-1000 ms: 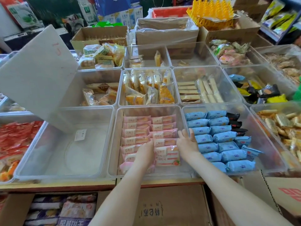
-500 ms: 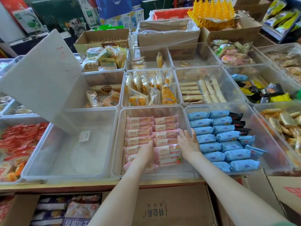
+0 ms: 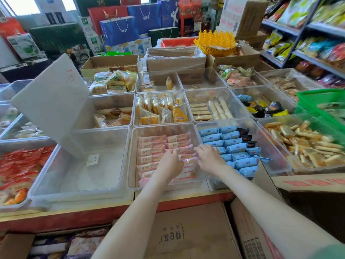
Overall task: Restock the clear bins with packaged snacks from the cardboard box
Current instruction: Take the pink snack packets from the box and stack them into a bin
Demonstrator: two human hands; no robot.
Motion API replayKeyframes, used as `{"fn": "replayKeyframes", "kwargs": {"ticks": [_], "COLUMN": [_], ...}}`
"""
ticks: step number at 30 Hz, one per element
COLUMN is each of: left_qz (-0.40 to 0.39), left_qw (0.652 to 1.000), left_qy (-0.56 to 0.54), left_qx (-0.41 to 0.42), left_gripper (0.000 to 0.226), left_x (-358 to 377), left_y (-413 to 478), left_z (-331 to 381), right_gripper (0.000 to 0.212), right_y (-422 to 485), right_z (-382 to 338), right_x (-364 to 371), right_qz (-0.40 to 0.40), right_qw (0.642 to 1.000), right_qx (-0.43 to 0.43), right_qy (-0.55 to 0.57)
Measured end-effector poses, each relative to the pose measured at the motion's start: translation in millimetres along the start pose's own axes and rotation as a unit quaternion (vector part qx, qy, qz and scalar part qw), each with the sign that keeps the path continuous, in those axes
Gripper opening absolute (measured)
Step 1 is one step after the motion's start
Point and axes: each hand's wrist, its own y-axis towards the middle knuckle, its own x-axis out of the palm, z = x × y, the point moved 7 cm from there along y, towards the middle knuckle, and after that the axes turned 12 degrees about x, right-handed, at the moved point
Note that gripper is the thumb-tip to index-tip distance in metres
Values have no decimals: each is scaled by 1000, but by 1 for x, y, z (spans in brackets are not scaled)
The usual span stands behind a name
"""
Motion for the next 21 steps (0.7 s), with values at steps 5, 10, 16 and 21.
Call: {"fn": "replayKeyframes", "kwargs": {"ticks": [5, 10, 16, 21], "left_qz": [38, 59, 52, 58], "left_qw": [997, 991, 975, 959], "left_qy": [11, 0, -35, -62], "left_qx": [69, 123, 213, 269], "left_gripper": [42, 30, 25, 29], "left_x": [-11, -6, 34, 66], "left_y": [-21, -60, -91, -108], "left_z": [63, 131, 197, 263], "right_gripper": [33, 24, 28, 32], "right_y": [-41, -102, -175, -221], "right_z": [13, 22, 73, 135], "right_x": [-44, -65, -73, -93], "right_qz": [43, 162, 153, 196], "right_qw": [997, 984, 977, 957], "right_qx": [28, 19, 43, 57], "right_qy": [50, 74, 139, 205]}}
